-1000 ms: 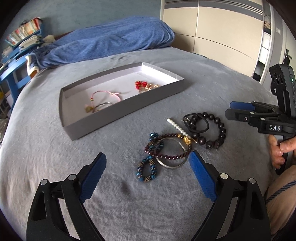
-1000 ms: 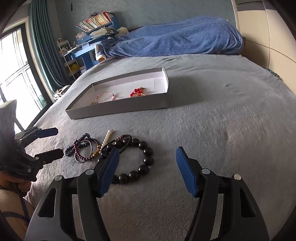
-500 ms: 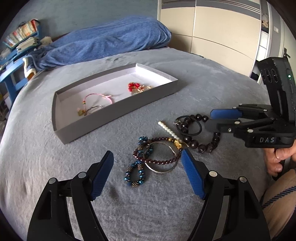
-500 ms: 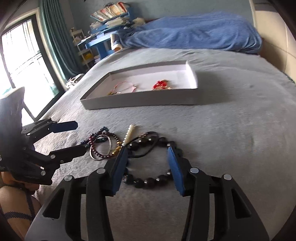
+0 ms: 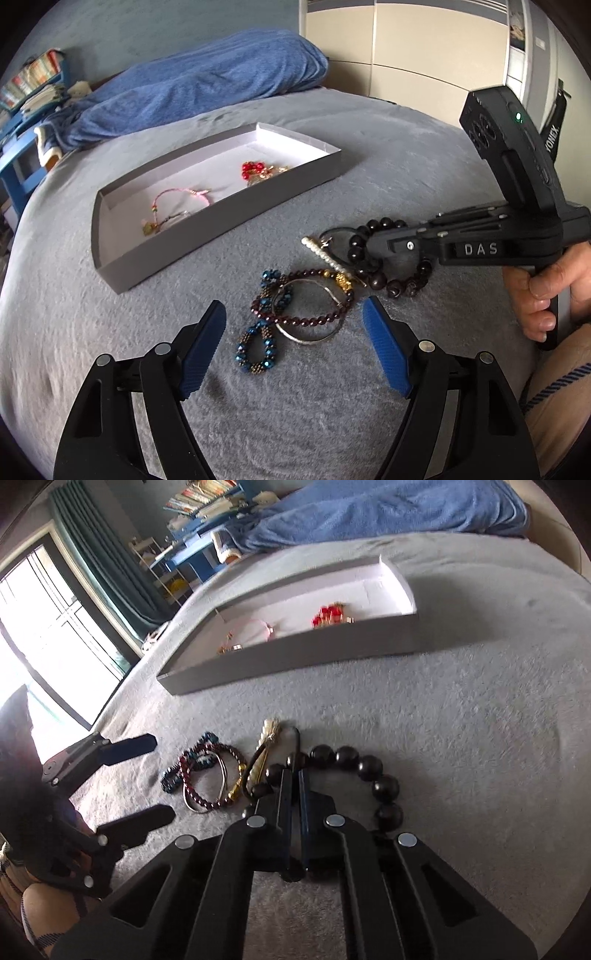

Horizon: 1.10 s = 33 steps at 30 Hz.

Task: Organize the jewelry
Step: 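Grasp the pearl hairpin with the left tool while the right tool grasps the black hair tie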

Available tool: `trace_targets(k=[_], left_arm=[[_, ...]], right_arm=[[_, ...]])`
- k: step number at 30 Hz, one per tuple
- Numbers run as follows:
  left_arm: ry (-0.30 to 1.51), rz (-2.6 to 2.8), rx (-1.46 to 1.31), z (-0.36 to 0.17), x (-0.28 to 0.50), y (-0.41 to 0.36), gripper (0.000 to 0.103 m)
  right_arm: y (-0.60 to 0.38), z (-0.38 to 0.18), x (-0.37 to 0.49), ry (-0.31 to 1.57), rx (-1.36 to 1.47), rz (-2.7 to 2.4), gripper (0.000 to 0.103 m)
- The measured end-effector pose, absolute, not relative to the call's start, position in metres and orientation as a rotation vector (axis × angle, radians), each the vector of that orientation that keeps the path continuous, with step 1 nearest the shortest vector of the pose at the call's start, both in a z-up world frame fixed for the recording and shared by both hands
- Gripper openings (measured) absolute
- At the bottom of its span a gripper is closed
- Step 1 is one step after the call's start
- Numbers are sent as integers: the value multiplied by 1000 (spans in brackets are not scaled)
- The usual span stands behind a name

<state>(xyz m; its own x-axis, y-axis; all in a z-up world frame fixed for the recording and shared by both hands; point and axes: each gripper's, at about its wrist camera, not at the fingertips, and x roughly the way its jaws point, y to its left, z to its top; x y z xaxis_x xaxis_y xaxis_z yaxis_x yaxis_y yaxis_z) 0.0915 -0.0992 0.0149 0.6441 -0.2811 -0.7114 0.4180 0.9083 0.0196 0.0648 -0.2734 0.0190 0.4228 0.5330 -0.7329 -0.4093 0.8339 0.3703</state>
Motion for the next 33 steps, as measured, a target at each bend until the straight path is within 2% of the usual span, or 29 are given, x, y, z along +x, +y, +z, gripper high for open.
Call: trace_targets(k=[13,16,19,20,21,31,32,33], left_arm=[[811,-407,237,20,133,-118,77],[857,-416,243,17,149,-128,69],[925,-407,222,8,166,-133,52],[946,-403,215,5,170,-133,43],[974,-406,198,1,175,-133,40],[1079,-419,85,-5,197,-135,39],[1079,-417,87,-5,197,-136,39],[1073,-411,95,-5,197,-139,33]], right_arm=[[-323,53,56,821,174,484,3],[-332,50,57,824,180,461,3],[-338,48,58,823,180,452,3],[-338,47,58,822,179,452,3],[-339,47,58,820,177,451,3],[-340,44,61,818,177,456,3],[-339,43,61,818,176,457,3],[-338,43,60,817,175,458,3]])
